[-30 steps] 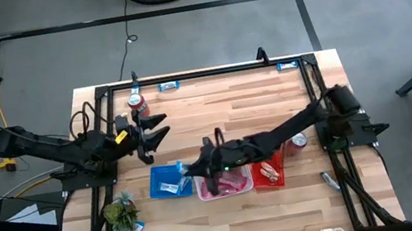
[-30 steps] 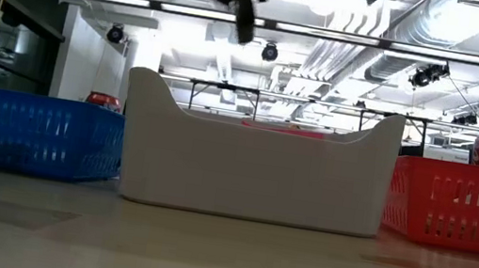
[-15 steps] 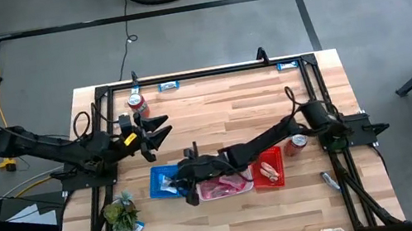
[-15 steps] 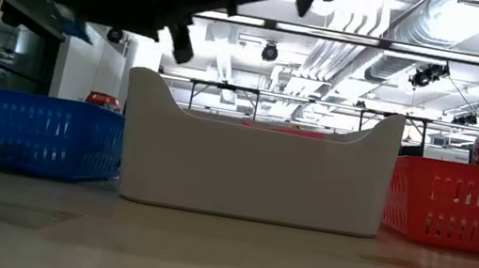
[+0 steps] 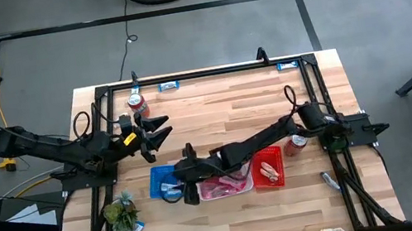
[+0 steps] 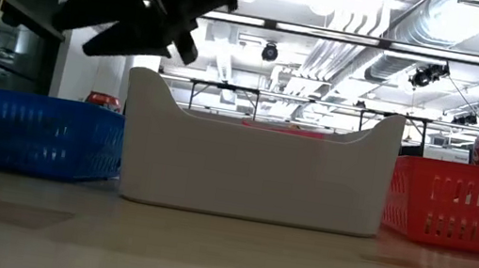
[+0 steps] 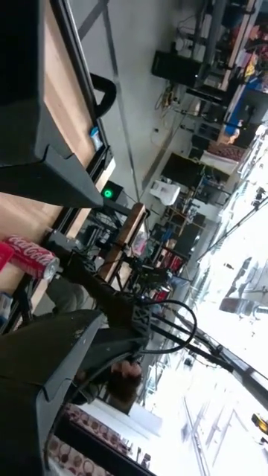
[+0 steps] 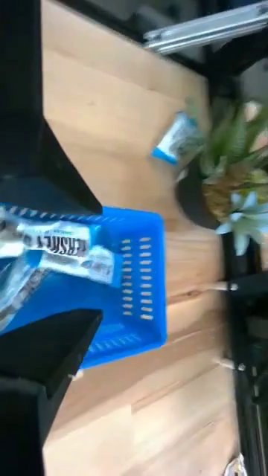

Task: Sort candy
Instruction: Put the white chocolate into the blue bin

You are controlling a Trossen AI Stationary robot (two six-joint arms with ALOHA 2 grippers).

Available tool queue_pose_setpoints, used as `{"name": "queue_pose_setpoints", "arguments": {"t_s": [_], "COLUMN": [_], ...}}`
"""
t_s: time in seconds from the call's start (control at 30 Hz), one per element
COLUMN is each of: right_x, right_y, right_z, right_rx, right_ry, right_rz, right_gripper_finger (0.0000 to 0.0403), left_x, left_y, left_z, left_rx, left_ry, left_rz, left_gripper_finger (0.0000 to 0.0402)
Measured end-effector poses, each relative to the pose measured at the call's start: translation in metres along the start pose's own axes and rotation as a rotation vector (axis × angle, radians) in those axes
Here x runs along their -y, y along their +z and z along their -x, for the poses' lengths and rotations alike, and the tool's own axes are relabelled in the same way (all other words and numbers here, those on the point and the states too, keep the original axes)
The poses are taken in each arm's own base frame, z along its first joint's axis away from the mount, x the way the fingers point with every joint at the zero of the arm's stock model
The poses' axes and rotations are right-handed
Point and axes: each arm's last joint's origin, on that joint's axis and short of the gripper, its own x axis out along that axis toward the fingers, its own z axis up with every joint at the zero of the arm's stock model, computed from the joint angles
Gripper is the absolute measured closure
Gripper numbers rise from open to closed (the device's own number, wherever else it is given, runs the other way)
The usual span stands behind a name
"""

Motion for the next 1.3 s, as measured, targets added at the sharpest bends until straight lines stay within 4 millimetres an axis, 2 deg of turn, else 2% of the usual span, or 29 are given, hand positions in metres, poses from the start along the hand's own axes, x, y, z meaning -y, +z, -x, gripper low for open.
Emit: {"name": "queue_pose_setpoints", "arguments": {"t_s": [0.1,0.2,0.33,0.47,0.6,0.73,0.83,0.97,1.1,1.3], "right_x": [0.005,0.012,0.020,0.025,0.021,0.005,-0.015,-0.036,-0.039,-0.026], "right_y": [0.010,0.018,0.017,0.009,-0.009,-0.040,-0.067,-0.112,-0.157,-0.214], "right_z": [0.007,0.017,0.040,0.077,0.124,0.185,0.232,0.280,0.301,0.299], "right_rx": [-0.104,-0.231,-0.434,-0.565,-0.575,-0.551,-0.569,-0.811,-1.027,-1.175], "right_ry": [0.032,0.046,0.018,-0.006,-0.035,-0.069,-0.034,0.036,-0.156,-0.406], "right_rz": [0.053,0.111,0.179,0.168,0.083,-0.113,-0.318,-0.654,-0.812,-0.898], "right_gripper_finger": [0.0173,0.0170,0.0170,0.0169,0.0169,0.0169,0.0169,0.0169,0.0169,0.0169], "left_x": [0.000,0.000,0.000,0.000,0.000,0.000,0.000,0.000,-0.001,-0.002], "left_y": [0.000,0.000,0.000,0.000,0.000,-0.001,-0.001,-0.001,-0.002,-0.003], "left_z": [0.000,0.000,0.000,0.000,0.000,0.000,0.000,0.000,0.000,0.000], "left_rx": [0.000,0.000,0.000,-0.001,-0.003,-0.007,-0.006,-0.007,-0.013,-0.023], "left_ry": [-0.001,-0.003,-0.003,-0.002,-0.002,-0.001,0.000,0.000,0.021,0.025], "left_rz": [-0.001,-0.028,-0.036,-0.055,-0.055,-0.056,-0.055,-0.056,-0.063,-0.070], "left_gripper_finger": [0.0179,0.0179,0.0179,0.0179,0.0179,0.0179,0.0179,0.0179,0.0179,0.0179]}}
